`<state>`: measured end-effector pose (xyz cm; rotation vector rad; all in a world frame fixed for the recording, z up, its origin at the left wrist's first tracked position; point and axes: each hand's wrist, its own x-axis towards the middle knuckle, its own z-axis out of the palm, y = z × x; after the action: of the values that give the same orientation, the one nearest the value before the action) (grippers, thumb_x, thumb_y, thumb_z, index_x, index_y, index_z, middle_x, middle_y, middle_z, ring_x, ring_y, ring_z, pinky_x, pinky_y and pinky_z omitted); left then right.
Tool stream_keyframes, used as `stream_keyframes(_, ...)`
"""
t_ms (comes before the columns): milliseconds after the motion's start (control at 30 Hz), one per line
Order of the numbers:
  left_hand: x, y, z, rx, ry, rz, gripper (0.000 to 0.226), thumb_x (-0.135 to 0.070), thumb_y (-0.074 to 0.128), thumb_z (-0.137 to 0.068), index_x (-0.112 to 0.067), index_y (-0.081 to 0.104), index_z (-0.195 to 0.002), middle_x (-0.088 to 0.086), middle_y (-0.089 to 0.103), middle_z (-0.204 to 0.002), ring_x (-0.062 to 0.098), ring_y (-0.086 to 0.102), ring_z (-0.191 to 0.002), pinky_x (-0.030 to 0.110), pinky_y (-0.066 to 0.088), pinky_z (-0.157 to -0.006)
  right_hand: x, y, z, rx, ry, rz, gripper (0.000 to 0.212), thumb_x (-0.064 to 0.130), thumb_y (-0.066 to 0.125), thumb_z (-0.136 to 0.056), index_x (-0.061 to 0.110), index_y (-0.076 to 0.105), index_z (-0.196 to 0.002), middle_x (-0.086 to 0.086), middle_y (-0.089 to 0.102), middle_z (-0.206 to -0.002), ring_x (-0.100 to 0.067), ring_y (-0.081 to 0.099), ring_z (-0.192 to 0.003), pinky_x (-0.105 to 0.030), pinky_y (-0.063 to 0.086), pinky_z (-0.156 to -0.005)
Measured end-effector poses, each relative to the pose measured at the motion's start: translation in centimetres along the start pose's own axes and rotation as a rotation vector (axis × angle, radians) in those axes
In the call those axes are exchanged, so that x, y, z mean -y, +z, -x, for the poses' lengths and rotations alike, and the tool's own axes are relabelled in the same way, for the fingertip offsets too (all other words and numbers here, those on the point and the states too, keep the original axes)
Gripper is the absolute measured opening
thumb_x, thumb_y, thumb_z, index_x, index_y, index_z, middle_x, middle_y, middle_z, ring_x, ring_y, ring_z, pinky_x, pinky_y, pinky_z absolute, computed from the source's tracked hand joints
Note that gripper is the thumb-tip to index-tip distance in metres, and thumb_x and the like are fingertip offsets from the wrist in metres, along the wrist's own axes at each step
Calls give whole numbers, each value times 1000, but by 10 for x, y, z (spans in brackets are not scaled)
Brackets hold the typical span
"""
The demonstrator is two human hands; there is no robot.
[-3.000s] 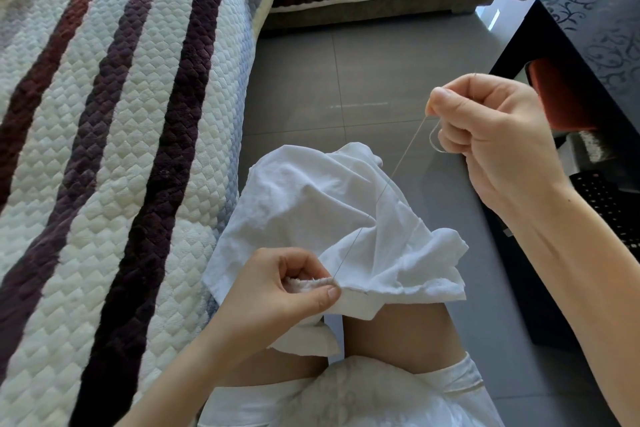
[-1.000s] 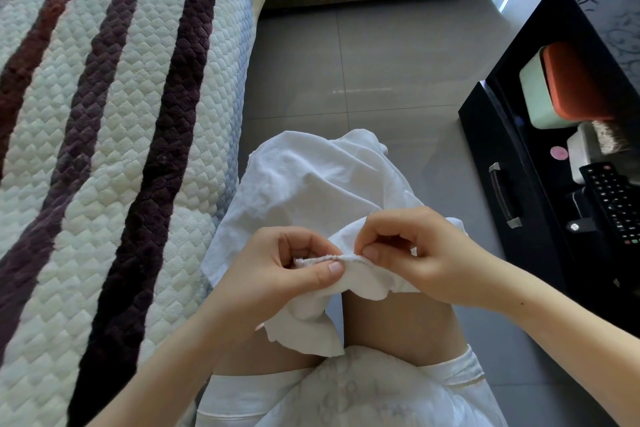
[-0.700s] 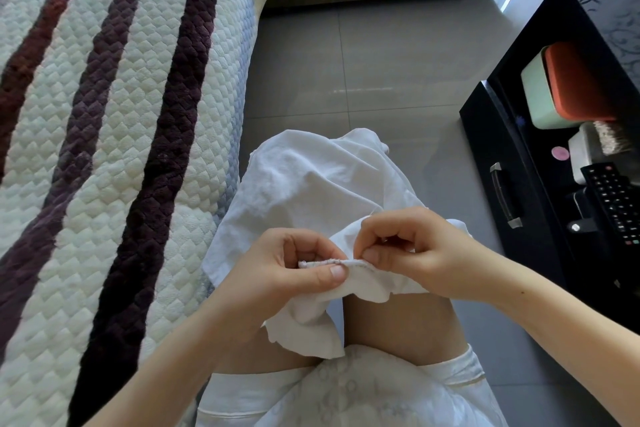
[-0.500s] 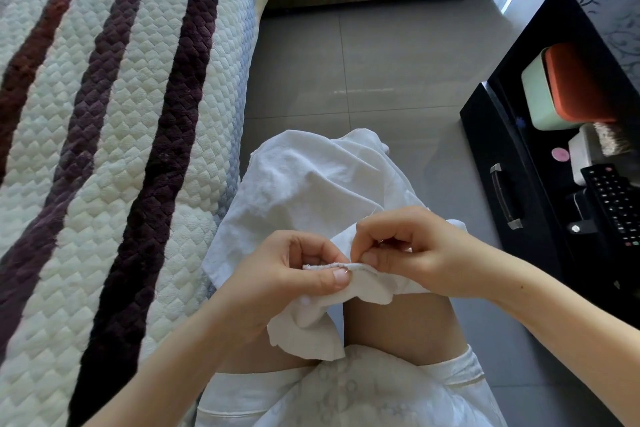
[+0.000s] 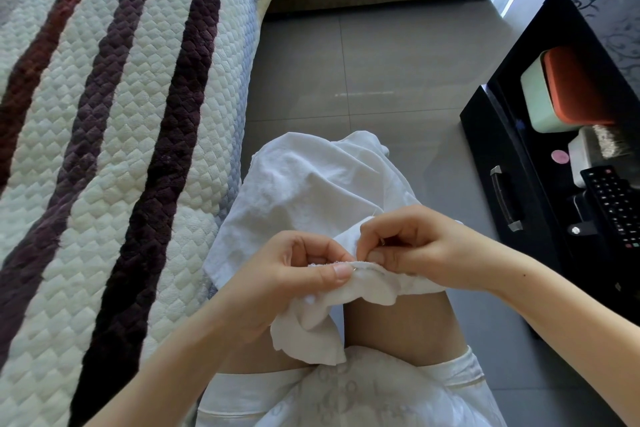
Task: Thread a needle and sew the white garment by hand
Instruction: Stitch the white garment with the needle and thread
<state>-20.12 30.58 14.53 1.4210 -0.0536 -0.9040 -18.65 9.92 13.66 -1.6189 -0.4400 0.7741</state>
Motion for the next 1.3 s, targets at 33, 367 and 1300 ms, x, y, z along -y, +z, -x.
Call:
stream_keyframes(33, 0, 0, 0, 0, 3, 0, 22, -34, 71, -66, -13, 73, -75, 1, 65, -67, 7, 57, -60, 16, 40, -55, 0, 0, 0, 1, 0, -4, 21, 4, 52, -86, 18, 66, -79, 5, 61, -72, -4, 54, -69, -16, 41, -66)
stream_keyframes(367, -1, 4, 2, -82, 43, -22, 22, -38, 72, -61, -17, 72, -68, 1, 62, -66, 8, 56, -61, 16, 42, -57, -1, 1, 5, -55, -55, 113, 10, 10, 57, -88, 17, 63, -93, -9, 64, -79, -27, 57, -74, -40, 47, -73)
stream_keyframes(1300, 13, 10, -12, -255, 103, -48, 20, -37, 68, -67, -19, 74, -71, 10, 68, -74, 16, 60, -75, 32, 44, -72, -15, 38, 9, -593, -340, 380, 14, 30, 58, -89, 22, 69, -89, 8, 71, -84, -6, 68, -77, -23, 52, -66)
